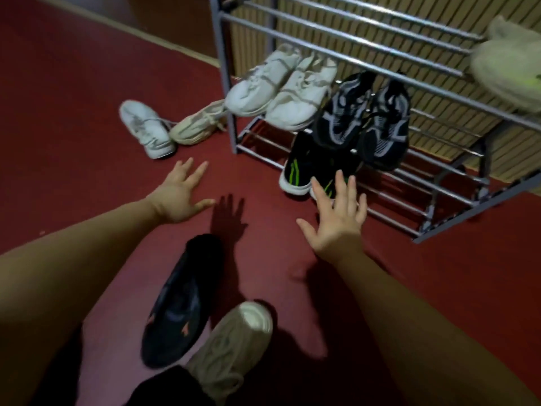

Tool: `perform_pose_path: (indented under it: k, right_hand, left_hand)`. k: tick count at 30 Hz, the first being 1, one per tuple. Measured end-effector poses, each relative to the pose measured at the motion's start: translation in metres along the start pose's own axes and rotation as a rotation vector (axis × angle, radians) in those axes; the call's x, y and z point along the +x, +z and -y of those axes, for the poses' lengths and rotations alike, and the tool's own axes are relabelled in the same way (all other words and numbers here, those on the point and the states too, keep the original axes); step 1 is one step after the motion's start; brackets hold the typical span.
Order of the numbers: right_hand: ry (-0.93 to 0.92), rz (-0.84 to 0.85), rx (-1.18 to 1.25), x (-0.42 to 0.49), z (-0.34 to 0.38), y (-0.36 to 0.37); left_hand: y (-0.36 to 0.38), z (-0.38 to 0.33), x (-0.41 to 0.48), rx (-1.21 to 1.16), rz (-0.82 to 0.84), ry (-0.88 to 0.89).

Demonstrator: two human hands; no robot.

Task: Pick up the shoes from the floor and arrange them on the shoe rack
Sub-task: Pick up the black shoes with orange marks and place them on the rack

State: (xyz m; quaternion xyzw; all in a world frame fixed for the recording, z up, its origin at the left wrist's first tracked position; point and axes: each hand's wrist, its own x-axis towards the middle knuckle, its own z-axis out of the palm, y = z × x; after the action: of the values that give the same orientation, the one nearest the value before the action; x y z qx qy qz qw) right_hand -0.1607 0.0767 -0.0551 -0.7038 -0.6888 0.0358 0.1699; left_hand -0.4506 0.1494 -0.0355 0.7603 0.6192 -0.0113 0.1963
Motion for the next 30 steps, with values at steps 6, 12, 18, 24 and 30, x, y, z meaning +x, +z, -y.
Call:
perform_pose_path:
  k: [6,12,18,24,30]
  right_hand:
    - [-0.178,0.522,-0.122,-0.052,0.076,0.023]
    - [-0.626,0.645,-0.458,-0.044,0.129,0.071]
    - [-1.064,0.721,-0.770,-0.051,0.197,0.128]
    - [-1.089,0.741,-0.702,-0.047,0.188,0.141]
    - [-0.792,0.774,-0.522,-0.057,0.171,0.129]
  left_hand:
    - [0.031,0.068,-0.116,0.246,0.527,-0.297]
    - [0.101,0.096,-0.166,0.090,0.589,-0.362]
    - [0.104,0.116,-0.190,-0.068,0.515,-0.394]
    - [0.112,0.126,-0.208,-0.138,0.497,-0.325]
    - [0.112,0.128,-0.211,-0.391,0.451,-0.446]
